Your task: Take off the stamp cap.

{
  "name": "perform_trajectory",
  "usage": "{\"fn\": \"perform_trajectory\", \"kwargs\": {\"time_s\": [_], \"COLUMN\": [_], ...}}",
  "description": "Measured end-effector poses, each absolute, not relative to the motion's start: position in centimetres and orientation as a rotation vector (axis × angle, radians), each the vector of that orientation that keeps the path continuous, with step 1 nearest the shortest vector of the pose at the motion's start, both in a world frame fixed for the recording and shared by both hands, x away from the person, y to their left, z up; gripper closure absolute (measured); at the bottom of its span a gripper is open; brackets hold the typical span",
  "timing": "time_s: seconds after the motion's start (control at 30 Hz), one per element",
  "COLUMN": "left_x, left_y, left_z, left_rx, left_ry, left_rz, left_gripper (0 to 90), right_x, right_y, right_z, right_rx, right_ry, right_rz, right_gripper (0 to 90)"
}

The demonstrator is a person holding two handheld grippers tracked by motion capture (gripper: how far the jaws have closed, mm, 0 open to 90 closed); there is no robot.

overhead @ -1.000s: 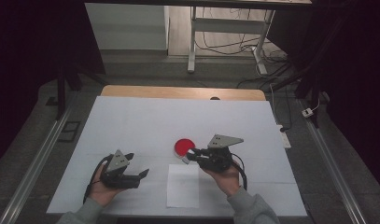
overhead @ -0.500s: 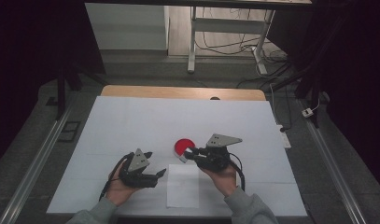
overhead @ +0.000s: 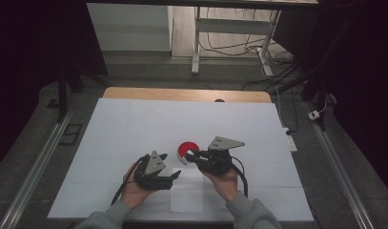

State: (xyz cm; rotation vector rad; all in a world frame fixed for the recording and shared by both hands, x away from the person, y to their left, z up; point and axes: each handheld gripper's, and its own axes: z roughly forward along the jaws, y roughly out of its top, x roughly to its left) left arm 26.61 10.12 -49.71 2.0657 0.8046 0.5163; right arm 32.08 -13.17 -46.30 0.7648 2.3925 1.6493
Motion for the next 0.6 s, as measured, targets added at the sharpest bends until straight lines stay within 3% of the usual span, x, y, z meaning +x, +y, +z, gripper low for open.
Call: {"fn": "perform_trajectory", "kwargs": {"time_s": [0.6], "left_x": [27.1], "left_y": [8.5], "left_z": [-50.0], "left_rx": [2.052], "left_ry": [0.786], "left_rz": [0.553], "left_gripper": [34.6], "right_x": [31.9], "right_y": [-12.9], "right_z": [-46.8], "right_rx": [0.817], "right_ry": [2.323], "right_rz": [1.679], "right_gripper": [75.2]}}
